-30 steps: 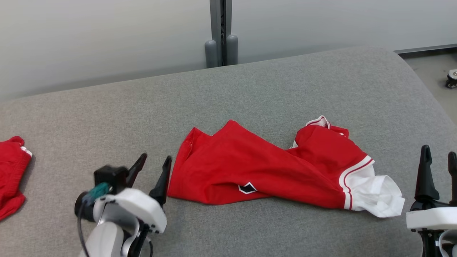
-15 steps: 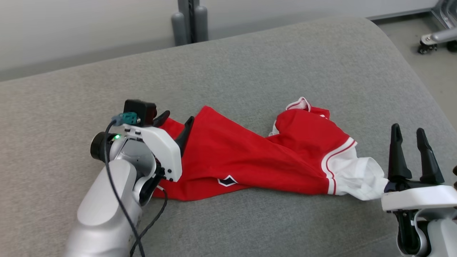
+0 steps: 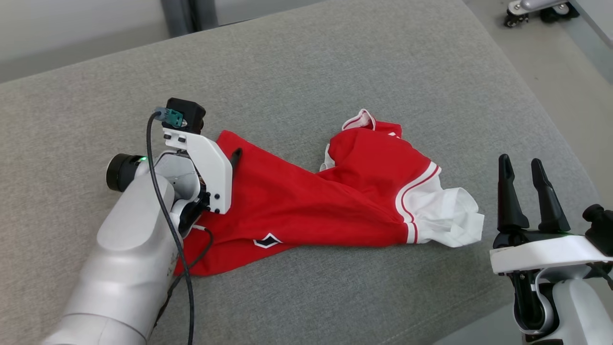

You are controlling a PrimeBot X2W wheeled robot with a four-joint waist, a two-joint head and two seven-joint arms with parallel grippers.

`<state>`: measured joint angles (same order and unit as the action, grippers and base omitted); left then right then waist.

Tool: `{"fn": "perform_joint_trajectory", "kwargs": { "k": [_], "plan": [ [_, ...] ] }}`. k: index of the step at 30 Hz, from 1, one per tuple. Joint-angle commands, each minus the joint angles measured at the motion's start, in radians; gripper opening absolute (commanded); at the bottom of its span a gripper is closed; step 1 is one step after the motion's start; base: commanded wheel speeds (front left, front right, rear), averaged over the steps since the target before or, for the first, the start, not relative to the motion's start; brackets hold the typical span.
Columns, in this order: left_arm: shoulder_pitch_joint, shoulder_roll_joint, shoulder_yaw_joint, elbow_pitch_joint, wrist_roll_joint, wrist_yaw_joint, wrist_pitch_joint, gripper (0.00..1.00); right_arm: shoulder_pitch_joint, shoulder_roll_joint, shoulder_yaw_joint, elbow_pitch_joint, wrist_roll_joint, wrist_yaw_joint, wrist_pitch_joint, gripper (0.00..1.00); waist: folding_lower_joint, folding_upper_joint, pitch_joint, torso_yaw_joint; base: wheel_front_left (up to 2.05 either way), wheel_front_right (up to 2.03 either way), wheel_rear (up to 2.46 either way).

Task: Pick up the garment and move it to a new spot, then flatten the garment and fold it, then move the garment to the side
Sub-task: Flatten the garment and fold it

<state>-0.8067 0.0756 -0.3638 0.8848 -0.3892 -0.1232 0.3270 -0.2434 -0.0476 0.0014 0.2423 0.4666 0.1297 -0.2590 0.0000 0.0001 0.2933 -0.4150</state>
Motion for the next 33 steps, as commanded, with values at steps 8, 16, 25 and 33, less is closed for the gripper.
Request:
{"fn": "perform_joint_trajectory", "kwargs": {
  "k": [8,16,25,33],
  "plan": [
    [-0.101,-0.008,-0.016,0.146,-0.009,0.029,0.033,1.00,-0.022,-0.006,0.015,0.011,0.023,0.002,-0.008,1.00,0.0000,-0.0001,0.016,-0.036,0.00,0.00,0.00],
    [-0.129,-0.017,-0.043,0.201,-0.033,0.007,0.005,0.48,-0.026,-0.006,0.024,0.018,0.022,0.002,-0.008,1.00,0.0000,-0.0001,0.018,-0.035,0.00,0.00,0.00],
    [-0.142,-0.022,-0.103,0.189,-0.066,-0.007,-0.096,0.00,-0.023,-0.005,0.009,0.030,-0.010,0.002,-0.007,1.00,0.0000,-0.0001,-0.016,0.026,0.00,0.00,0.00],
    [-0.066,-0.022,-0.231,-0.002,-0.240,-0.007,-0.130,0.00,-0.011,-0.022,-0.011,0.043,-0.043,0.002,-0.007,1.00,0.0000,-0.0001,-0.091,0.146,0.00,0.00,0.00]
  ]
}}
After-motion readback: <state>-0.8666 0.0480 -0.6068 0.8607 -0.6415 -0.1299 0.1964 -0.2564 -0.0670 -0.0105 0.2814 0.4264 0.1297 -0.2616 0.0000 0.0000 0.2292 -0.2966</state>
